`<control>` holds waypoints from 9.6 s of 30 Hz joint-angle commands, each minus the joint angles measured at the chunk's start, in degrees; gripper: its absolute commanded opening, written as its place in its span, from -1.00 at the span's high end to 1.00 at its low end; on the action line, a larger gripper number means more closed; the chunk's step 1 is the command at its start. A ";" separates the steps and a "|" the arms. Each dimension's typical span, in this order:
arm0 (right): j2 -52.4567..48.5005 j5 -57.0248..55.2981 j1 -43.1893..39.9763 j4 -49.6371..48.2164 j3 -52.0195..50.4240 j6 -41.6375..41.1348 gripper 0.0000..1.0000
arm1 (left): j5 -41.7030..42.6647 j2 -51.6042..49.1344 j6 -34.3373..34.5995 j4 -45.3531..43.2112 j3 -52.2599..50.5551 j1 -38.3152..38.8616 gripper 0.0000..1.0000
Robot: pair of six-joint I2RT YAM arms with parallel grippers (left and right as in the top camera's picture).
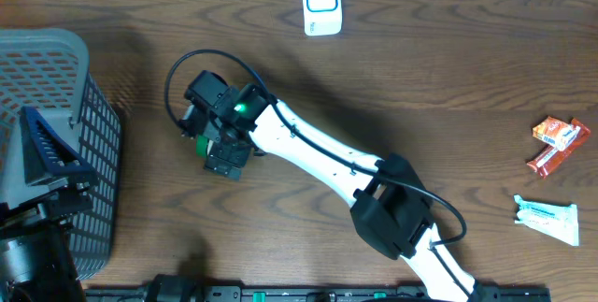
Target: Scan the item barcode
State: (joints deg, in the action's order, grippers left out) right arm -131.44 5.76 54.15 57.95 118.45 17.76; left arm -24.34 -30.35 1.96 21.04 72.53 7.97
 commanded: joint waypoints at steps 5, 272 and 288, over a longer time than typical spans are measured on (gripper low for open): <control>-4.13 -2.64 0.11 -6.97 0.76 6.16 -0.99 | -0.33 0.57 0.72 -0.13 -0.15 -0.28 -0.69; 17.86 -0.17 -17.92 5.90 -20.11 -103.38 -0.88 | -0.31 0.63 0.96 0.33 -0.22 -0.28 -0.69; 17.86 0.74 -15.34 -13.53 -36.89 -109.55 -0.94 | -0.31 0.63 0.96 0.33 -0.22 -0.28 -0.69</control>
State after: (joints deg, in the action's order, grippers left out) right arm -113.95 6.74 37.80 45.74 82.96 -88.64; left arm -24.34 -30.24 2.81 21.65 72.53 7.97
